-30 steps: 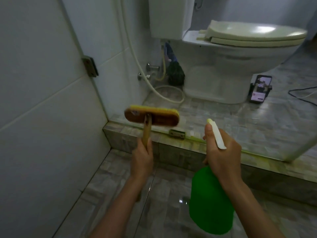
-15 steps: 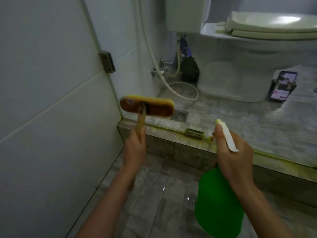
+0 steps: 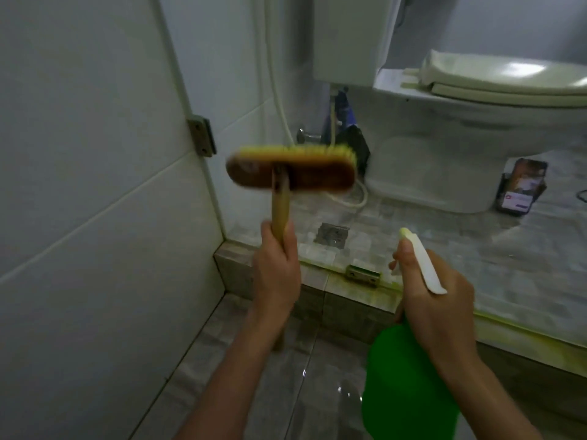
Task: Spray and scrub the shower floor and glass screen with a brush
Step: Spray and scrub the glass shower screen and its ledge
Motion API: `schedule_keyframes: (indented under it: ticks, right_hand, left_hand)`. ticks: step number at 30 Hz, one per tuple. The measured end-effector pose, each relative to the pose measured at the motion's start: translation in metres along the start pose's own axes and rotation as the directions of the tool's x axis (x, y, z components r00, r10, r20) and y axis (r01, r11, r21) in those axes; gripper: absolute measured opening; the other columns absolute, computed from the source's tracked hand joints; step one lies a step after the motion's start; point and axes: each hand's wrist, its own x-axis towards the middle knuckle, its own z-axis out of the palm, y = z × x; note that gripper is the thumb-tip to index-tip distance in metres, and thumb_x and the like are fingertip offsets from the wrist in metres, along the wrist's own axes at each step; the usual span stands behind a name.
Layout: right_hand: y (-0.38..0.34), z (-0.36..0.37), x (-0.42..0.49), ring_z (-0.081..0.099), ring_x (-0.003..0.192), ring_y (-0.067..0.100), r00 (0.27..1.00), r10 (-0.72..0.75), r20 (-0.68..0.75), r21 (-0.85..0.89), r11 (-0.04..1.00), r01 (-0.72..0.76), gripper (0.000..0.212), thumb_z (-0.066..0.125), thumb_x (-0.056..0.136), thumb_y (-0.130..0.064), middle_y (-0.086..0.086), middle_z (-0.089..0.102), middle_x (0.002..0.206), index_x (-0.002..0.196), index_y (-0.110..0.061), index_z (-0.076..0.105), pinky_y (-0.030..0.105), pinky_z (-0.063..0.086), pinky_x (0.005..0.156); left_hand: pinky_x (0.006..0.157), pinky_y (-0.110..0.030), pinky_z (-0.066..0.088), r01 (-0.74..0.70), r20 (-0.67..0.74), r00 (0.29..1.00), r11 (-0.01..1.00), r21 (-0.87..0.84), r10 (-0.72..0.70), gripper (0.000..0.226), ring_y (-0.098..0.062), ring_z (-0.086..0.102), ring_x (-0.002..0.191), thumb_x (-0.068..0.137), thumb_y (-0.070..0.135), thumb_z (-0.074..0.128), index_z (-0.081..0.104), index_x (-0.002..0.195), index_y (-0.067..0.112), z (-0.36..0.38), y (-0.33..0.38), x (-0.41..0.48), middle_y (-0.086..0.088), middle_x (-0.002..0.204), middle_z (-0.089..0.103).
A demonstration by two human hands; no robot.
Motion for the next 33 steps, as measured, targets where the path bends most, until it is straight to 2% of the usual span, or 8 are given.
schedule_keyframes:
  ticks: [4, 10, 15, 18, 22, 27, 30, 33]
  right_hand:
    - [-0.018, -0.013, 0.011, 0.055, 0.044, 0.029, 1.0, -0.019, 0.01, 0.01, 1.0, 0.019, 0.062, 0.044, 0.092, -0.056, 0.017, 0.057, 0.053, 0.071, 0.0, 0.062, 0.037, 0.043, 0.047]
    - [-0.041, -0.037, 0.018, 0.058, 0.042, 0.023, 0.999, 0.018, 0.033, 0.052, 0.998, -0.02, 0.052, 0.046, 0.096, -0.042, 0.024, 0.061, 0.063, 0.075, 0.003, 0.062, 0.013, 0.039, 0.036]
    - [-0.063, -0.06, 0.049, 0.058, 0.039, 0.017, 0.982, -0.04, 0.184, 0.059, 0.998, 0.03, 0.052, 0.046, 0.099, -0.042, 0.021, 0.057, 0.051, 0.083, 0.004, 0.065, 0.012, 0.042, 0.041]
    - [-0.073, -0.087, 0.07, 0.059, 0.038, 0.015, 0.967, -0.116, 0.226, 0.076, 0.992, 0.101, 0.052, 0.046, 0.096, -0.047, 0.019, 0.06, 0.051, 0.087, -0.002, 0.068, 0.017, 0.046, 0.044]
    - [-0.063, -0.123, 0.076, 0.06, 0.037, 0.017, 0.957, -0.174, 0.231, 0.081, 0.984, 0.16, 0.059, 0.043, 0.091, -0.06, 0.023, 0.069, 0.07, 0.094, -0.007, 0.069, 0.04, 0.052, 0.053]
    - [-0.027, -0.145, 0.062, 0.061, 0.037, 0.019, 0.977, -0.073, 0.2, 0.081, 0.995, 0.058, 0.053, 0.041, 0.089, -0.068, 0.017, 0.072, 0.076, 0.079, -0.021, 0.066, 0.04, 0.051, 0.057]
    - [-0.011, -0.15, 0.056, 0.06, 0.037, 0.019, 0.983, -0.042, 0.178, 0.075, 0.997, 0.029, 0.047, 0.044, 0.095, -0.054, 0.009, 0.072, 0.082, 0.086, -0.015, 0.069, 0.035, 0.051, 0.055]
    - [0.003, -0.157, 0.05, 0.059, 0.036, 0.017, 0.992, -0.053, 0.113, 0.08, 0.996, 0.044, 0.047, 0.046, 0.101, -0.047, 0.012, 0.071, 0.082, 0.089, -0.008, 0.069, 0.036, 0.049, 0.051]
  left_hand:
    - [0.036, -0.013, 0.029, -0.113, -0.003, 0.994, 0.993, -0.022, 0.113, 0.034, -0.006, 0.041, 0.036, 0.098, 0.041, 0.031, 0.044, 0.104, 0.011, 0.01, 0.026, 0.029, 0.007, 0.052, 0.039]
    - [0.039, -0.023, 0.036, 0.058, 0.219, 0.97, 0.97, 0.235, -0.11, 0.064, -0.01, 0.05, 0.044, 0.086, 0.061, 0.022, 0.048, 0.116, 0.011, 0.003, -0.027, -0.05, 0.007, 0.056, 0.049]
    - [0.034, -0.014, 0.032, -0.22, 0.025, 0.976, 0.965, 0.14, 0.219, 0.031, -0.009, 0.045, 0.039, 0.098, 0.039, 0.033, 0.045, 0.1, 0.011, -0.02, 0.062, 0.057, 0.007, 0.053, 0.039]
    - [0.036, -0.015, 0.028, -0.353, -0.006, 0.931, 0.905, 0.239, 0.365, 0.027, -0.007, 0.038, 0.037, 0.1, 0.031, 0.038, 0.043, 0.095, 0.006, -0.043, 0.088, 0.106, 0.009, 0.053, 0.035]
    - [0.042, -0.024, 0.031, -0.234, 0.118, 0.972, 0.91, 0.342, 0.205, 0.028, -0.01, 0.045, 0.043, 0.097, 0.04, 0.034, 0.042, 0.095, 0.013, -0.027, 0.043, 0.044, 0.006, 0.055, 0.042]
    - [0.054, -0.045, 0.05, 0.013, 0.291, 0.944, 0.898, 0.441, -0.157, 0.046, -0.031, 0.064, 0.064, 0.094, 0.049, 0.032, 0.046, 0.118, 0.013, 0.033, -0.016, -0.093, -0.011, 0.074, 0.065]
    - [0.052, -0.042, 0.048, 0.025, 0.173, 0.981, 0.938, 0.345, -0.089, 0.052, -0.032, 0.064, 0.067, 0.091, 0.056, 0.028, 0.05, 0.11, 0.013, 0.048, 0.017, -0.094, -0.009, 0.071, 0.063]
    - [0.042, -0.019, 0.037, -0.053, -0.042, 0.997, 0.985, 0.162, 0.06, 0.036, -0.004, 0.055, 0.052, 0.096, 0.049, 0.03, 0.047, 0.094, 0.017, 0.046, 0.086, -0.038, 0.005, 0.06, 0.047]
